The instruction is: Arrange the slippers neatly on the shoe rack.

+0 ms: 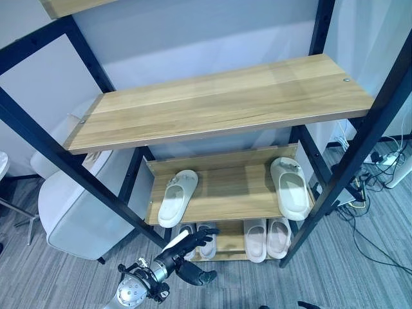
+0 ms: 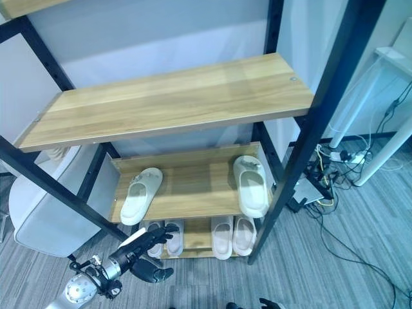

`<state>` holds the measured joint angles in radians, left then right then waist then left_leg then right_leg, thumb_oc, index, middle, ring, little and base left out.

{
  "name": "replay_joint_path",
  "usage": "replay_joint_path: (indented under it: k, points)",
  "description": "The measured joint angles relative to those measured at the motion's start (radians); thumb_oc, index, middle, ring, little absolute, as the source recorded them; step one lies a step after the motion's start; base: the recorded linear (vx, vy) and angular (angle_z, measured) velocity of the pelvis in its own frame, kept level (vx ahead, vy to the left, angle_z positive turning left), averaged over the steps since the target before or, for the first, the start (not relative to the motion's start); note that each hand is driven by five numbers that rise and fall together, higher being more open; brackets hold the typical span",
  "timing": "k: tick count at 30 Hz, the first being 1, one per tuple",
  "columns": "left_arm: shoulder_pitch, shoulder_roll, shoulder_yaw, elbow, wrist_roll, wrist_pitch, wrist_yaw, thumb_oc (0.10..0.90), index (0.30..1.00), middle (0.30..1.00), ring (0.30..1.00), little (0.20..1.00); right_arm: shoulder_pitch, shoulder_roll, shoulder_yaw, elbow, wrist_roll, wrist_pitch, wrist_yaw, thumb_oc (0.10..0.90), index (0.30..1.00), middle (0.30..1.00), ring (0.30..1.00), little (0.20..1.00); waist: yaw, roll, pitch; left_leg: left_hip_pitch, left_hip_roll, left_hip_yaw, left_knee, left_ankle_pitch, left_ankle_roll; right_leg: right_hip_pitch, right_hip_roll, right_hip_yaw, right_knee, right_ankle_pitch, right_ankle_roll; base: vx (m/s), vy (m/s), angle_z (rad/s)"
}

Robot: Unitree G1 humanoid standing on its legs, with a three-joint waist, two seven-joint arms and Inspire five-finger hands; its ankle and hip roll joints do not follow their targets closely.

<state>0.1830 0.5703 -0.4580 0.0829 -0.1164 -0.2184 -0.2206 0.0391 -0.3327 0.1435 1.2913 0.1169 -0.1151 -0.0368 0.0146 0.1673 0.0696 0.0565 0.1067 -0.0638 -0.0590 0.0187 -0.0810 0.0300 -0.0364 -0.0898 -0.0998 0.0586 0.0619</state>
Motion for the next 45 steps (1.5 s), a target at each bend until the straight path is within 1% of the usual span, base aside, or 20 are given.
replay_joint_path:
  k: [1,2,6,10,14,17,19,23,25,29,31,35,40,42,45]
  points:
    - [-0.007,0.052,0.007,-0.049,0.02,-0.008,0.006,0.8,0.9,0.9,0.9,0.9,0.001,0.0,0.007,0.0,-0.008,0.0,0.0,0.8,0.9,0.9,0.9,0.9,0.0,-0.003,-0.003,0.004,0.001,-0.001,-0.001,0.0,0.0,0.004,0.001,-0.002,0.0,0.0,0.0,0.0,0.0,0.0]
    - [-0.012,0.063,0.02,-0.066,0.029,-0.015,0.019,0.8,0.9,0.9,0.9,0.9,0.003,-0.001,0.008,0.0,-0.017,0.0,-0.001,0.8,0.9,0.9,0.9,0.9,-0.001,-0.003,-0.005,0.006,0.001,-0.001,0.0,0.0,0.0,0.007,0.0,-0.004,0.0,0.0,0.0,0.02,-0.013,0.04]
    - [-0.049,0.05,0.052,-0.085,0.041,-0.037,0.071,0.8,0.9,0.9,0.9,0.9,0.007,0.001,0.02,0.0,-0.03,0.001,0.001,0.8,0.9,0.9,0.9,0.9,0.0,-0.008,-0.017,0.004,0.0,-0.003,-0.002,0.0,0.0,0.007,-0.001,-0.01,0.0,0.0,0.0,0.05,-0.012,0.04]
    - [-0.106,0.034,0.053,-0.084,0.055,-0.045,0.124,0.8,0.9,0.9,0.9,0.9,0.019,0.003,0.025,-0.001,-0.031,0.002,0.006,0.8,0.9,0.9,0.9,0.9,-0.001,-0.014,-0.04,0.008,0.0,-0.003,-0.009,0.003,-0.001,0.006,-0.001,-0.012,0.0,-0.001,0.0,0.0,0.0,0.0]
    - [-0.172,0.034,0.065,-0.083,0.117,-0.049,0.183,0.8,0.9,0.9,0.9,0.9,0.026,0.004,0.024,-0.001,-0.031,0.002,0.007,0.8,0.9,0.9,0.9,0.9,-0.003,-0.016,-0.049,0.01,0.0,0.0,-0.015,0.005,-0.001,-0.002,-0.002,-0.009,0.0,-0.002,0.0,0.03,-0.005,-0.03]
    - [-0.206,0.042,0.068,-0.081,0.163,-0.062,0.23,0.8,0.9,0.9,0.9,0.9,0.03,0.002,0.022,0.0,-0.029,0.002,0.008,0.8,0.9,0.9,0.9,0.9,-0.006,-0.01,-0.055,0.009,0.0,0.005,-0.018,0.005,0.0,-0.007,-0.001,0.002,0.0,-0.001,0.0,0.02,0.013,-0.06]
    - [-0.247,0.066,0.062,-0.073,0.259,-0.065,0.267,0.8,0.9,0.9,0.9,0.9,0.031,0.0,0.023,0.0,-0.029,0.002,0.006,0.8,0.9,0.9,0.9,0.9,-0.005,-0.005,-0.058,0.009,0.0,0.011,-0.02,0.005,0.0,-0.01,-0.001,0.007,0.0,-0.001,0.0,0.03,-0.002,-0.07]
    - [-0.35,0.107,0.027,0.002,0.402,-0.084,0.33,0.8,0.9,0.9,0.9,0.9,0.036,-0.001,0.023,0.001,-0.03,0.003,-0.001,0.8,0.9,0.9,0.9,0.9,-0.006,-0.001,-0.06,0.007,0.0,0.016,-0.02,0.005,0.0,-0.013,-0.001,0.01,0.0,-0.001,0.0,0.0,0.004,-0.01]
    - [-0.398,0.128,-0.002,0.049,0.497,-0.087,0.373,0.8,0.9,0.9,0.9,0.9,0.039,-0.003,0.024,0.022,-0.033,0.003,-0.012,0.8,0.9,0.9,0.9,0.9,-0.015,0.003,-0.063,0.007,-0.001,0.022,-0.022,0.005,0.0,-0.018,-0.002,0.013,0.0,-0.001,0.0,0.01,0.011,-0.07]
    - [-0.411,0.131,-0.036,0.109,0.603,-0.086,0.44,0.8,0.9,0.9,0.9,0.9,0.059,-0.01,0.028,0.044,-0.074,0.02,-0.03,0.8,0.9,0.9,0.9,0.9,-0.031,0.015,-0.067,0.004,0.0,0.029,-0.028,0.005,-0.001,-0.028,-0.002,0.015,0.0,-0.001,0.0,0.0,0.008,-0.05]
    - [-0.438,0.142,-0.079,0.142,0.648,-0.085,0.46,0.8,0.9,0.9,0.9,0.9,0.073,-0.01,0.037,0.05,-0.074,0.021,-0.037,0.8,0.9,0.9,0.9,0.9,-0.03,0.021,-0.069,-0.006,0.0,0.033,-0.029,0.005,-0.001,-0.041,-0.002,0.019,0.0,-0.001,0.001,-0.02,0.017,-0.06]
    - [-0.446,0.144,-0.094,0.197,0.693,-0.081,0.475,0.8,0.9,0.9,0.9,0.9,0.08,-0.009,0.037,0.067,-0.074,0.022,-0.043,0.8,0.9,0.9,0.9,0.9,-0.032,0.028,-0.067,-0.014,-0.001,0.056,-0.029,0.005,-0.001,-0.059,-0.001,0.039,0.0,0.004,0.002,0.01,0.013,-0.16]
    - [-0.462,0.12,-0.093,0.301,0.695,-0.08,0.48,0.8,0.9,0.9,0.9,0.9,0.079,-0.008,0.033,0.068,-0.073,0.021,-0.055,0.8,0.9,0.9,0.9,0.9,-0.04,0.03,-0.066,-0.015,-0.001,0.058,-0.029,0.005,-0.001,-0.063,-0.001,0.042,0.0,0.004,0.002,0.0,0.003,-0.01]
    - [-0.462,0.123,-0.092,0.31,0.697,-0.057,0.481,0.8,0.9,0.9,0.9,0.9,0.078,-0.009,0.022,0.067,-0.071,0.019,-0.058,0.8,0.9,0.9,0.9,0.9,-0.04,0.032,-0.06,-0.016,-0.001,0.058,-0.029,0.005,-0.001,-0.062,-0.001,0.042,0.0,0.004,0.002,0.0,0.0,0.0]
    - [-0.462,0.136,-0.089,0.307,0.719,-0.047,0.502,0.8,0.9,0.9,0.9,0.9,0.079,-0.008,0.004,0.07,-0.056,0.018,-0.058,0.8,0.9,0.9,0.9,0.9,-0.034,0.037,-0.05,-0.016,-0.001,0.057,-0.03,0.005,-0.001,-0.062,-0.002,0.041,0.0,0.004,0.002,0.0,0.0,0.0]
